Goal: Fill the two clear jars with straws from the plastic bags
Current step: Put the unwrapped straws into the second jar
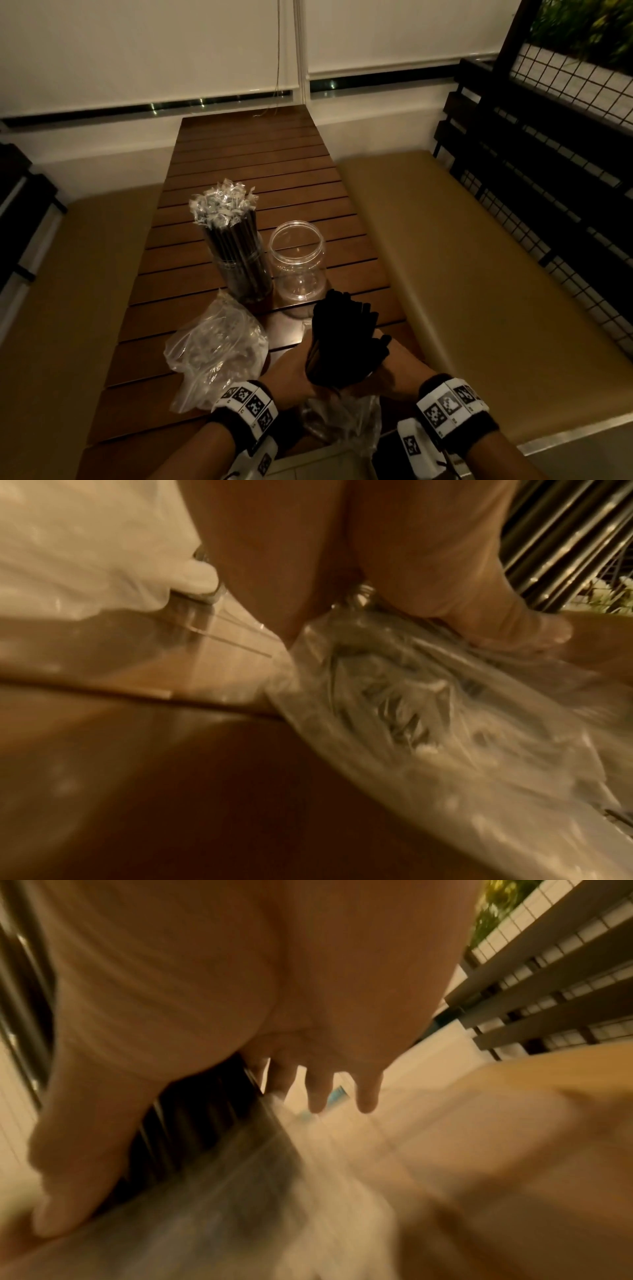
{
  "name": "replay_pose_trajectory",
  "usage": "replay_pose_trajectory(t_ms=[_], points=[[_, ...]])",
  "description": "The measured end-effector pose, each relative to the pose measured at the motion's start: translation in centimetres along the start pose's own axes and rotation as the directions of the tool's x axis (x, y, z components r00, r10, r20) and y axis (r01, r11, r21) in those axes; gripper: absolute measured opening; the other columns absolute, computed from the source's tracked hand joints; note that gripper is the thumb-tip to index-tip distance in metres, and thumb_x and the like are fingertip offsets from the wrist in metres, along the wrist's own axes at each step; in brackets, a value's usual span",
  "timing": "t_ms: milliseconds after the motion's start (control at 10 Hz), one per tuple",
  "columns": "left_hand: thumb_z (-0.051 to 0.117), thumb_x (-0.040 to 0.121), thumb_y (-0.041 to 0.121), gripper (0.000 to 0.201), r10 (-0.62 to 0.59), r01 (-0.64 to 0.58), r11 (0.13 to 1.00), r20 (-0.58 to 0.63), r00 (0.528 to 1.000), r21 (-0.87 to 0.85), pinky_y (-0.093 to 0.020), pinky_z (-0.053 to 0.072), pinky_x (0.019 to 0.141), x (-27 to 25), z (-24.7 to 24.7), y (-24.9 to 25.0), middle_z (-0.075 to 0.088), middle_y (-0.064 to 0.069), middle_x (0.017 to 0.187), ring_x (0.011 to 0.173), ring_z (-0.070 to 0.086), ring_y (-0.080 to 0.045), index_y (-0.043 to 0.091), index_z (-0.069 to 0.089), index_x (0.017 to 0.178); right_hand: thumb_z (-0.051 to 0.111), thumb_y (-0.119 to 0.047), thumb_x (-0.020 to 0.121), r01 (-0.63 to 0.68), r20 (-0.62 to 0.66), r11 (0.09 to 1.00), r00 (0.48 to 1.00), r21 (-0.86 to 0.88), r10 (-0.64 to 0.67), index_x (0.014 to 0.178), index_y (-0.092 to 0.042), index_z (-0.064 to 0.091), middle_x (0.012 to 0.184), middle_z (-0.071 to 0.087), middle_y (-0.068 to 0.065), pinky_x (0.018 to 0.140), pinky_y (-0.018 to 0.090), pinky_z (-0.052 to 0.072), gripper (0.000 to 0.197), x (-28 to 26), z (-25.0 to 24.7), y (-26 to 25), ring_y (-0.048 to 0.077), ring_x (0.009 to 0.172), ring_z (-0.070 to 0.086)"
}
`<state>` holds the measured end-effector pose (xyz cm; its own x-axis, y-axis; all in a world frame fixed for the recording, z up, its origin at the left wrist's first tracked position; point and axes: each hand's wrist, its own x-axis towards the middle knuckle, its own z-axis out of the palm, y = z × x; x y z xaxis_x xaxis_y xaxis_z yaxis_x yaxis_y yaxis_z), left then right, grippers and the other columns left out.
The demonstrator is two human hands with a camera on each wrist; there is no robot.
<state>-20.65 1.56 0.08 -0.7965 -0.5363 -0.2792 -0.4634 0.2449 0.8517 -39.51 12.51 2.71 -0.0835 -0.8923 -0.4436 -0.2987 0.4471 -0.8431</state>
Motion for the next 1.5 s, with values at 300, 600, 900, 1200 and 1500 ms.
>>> replay_pose_trajectory(t_ms=[300, 600, 900, 1200, 1500], points=[[0.093, 0.050, 0.035, 0.104, 0.185, -0.185, 0.983, -0.116, 0.976, 0.011, -0.016, 0.041, 0.105, -3.0, -3.3, 5.1, 0.039, 0.046, 0.125, 0.124, 0.038, 0.018, 0.060, 0.029, 0.127, 0.092, -0.019, 0.068, 0.376, -0.101, 0.923, 0.925, 0.084, -0.367, 0.147, -0.048, 0.030, 0.139, 0.053, -0.025, 0.105, 0.026, 0.048, 0.104, -2.7, -0.8, -4.8, -0.002, 0.131, 0.051], [0.089, 0.058, 0.041, 0.108, 0.247, -0.242, 0.969, -0.155, 0.956, 0.048, -0.037, 0.043, 0.110, -3.6, -4.3, 7.7, 0.042, 0.022, 0.138, 0.128, 0.044, 0.001, 0.051, 0.020, 0.140, 0.068, -0.004, 0.082, 0.392, -0.129, 0.920, 0.913, 0.019, -0.387, 0.140, -0.050, 0.041, 0.137, 0.053, -0.018, 0.099, 0.021, 0.051, 0.078, -3.2, -0.4, -5.4, -0.003, 0.126, 0.052], [0.088, 0.061, 0.032, 0.090, 0.206, -0.227, 0.973, -0.274, 0.939, -0.045, -0.038, 0.053, 0.099, -3.7, -3.8, 7.1, 0.055, 0.021, 0.119, 0.113, 0.057, -0.002, 0.044, 0.034, 0.132, 0.065, 0.005, 0.090, 0.466, -0.383, 0.833, 0.858, 0.299, -0.342, 0.114, -0.010, 0.065, 0.112, 0.073, 0.003, 0.093, 0.031, 0.056, 0.028, -2.5, 0.9, -4.1, 0.019, 0.110, 0.069], [0.082, 0.071, 0.021, 0.060, 0.245, -0.246, 0.969, -0.241, 0.939, 0.027, -0.034, 0.055, 0.094, -3.7, -4.3, 7.3, 0.059, 0.018, 0.114, 0.108, 0.060, -0.004, 0.039, 0.048, 0.117, 0.059, 0.002, 0.095, 0.439, -0.431, 0.825, 0.861, 0.356, -0.272, 0.104, 0.008, 0.057, 0.100, 0.068, 0.023, 0.083, 0.031, 0.057, 0.011, -2.1, 1.1, -3.8, 0.025, 0.094, 0.068], [0.077, 0.071, 0.019, 0.051, 0.197, -0.228, 0.969, -0.262, 0.945, -0.093, -0.047, 0.055, 0.091, -4.2, -4.0, 6.6, 0.062, 0.009, 0.110, 0.104, 0.063, -0.013, 0.029, 0.051, 0.113, 0.065, -0.001, 0.092, 0.436, -0.445, 0.859, 0.847, 0.266, -0.292, 0.110, -0.008, 0.066, 0.106, 0.073, 0.004, 0.090, 0.028, 0.057, 0.020, -2.4, 1.5, -4.7, 0.017, 0.104, 0.069]])
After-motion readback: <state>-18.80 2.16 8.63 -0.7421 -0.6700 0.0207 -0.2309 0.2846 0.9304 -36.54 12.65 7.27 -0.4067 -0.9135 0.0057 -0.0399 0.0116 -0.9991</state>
